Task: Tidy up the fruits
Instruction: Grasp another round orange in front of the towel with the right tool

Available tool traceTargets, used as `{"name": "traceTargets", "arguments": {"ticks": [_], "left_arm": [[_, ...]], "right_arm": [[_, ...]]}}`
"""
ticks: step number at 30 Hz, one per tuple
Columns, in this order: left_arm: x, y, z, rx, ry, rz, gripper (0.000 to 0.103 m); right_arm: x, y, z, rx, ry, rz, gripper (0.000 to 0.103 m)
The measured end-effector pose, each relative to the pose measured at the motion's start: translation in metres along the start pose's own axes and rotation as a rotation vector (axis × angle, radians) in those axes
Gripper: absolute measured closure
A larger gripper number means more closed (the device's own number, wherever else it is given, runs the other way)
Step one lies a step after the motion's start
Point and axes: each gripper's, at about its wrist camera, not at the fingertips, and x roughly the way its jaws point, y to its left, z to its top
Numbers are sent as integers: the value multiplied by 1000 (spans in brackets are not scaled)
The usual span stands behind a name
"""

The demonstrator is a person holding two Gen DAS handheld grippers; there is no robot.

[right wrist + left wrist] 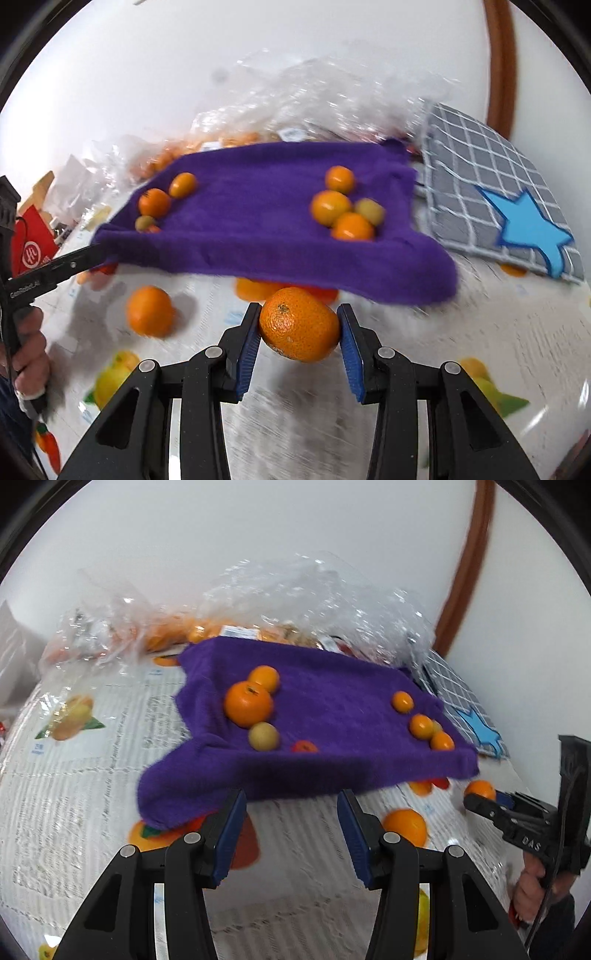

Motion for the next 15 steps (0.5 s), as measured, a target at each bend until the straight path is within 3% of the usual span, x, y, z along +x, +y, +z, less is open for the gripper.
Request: {"name": "traceTargets", "arguments": {"ticks": [3,15], "left_arm": [[-1,-5,-5,1,24,-3,54],[-3,-23,-20,0,76,-31,53]], "right_arm": [[-6,-11,-2,5,-3,40,62],[-13,-11,-8,-31,-29,47,62]]}}
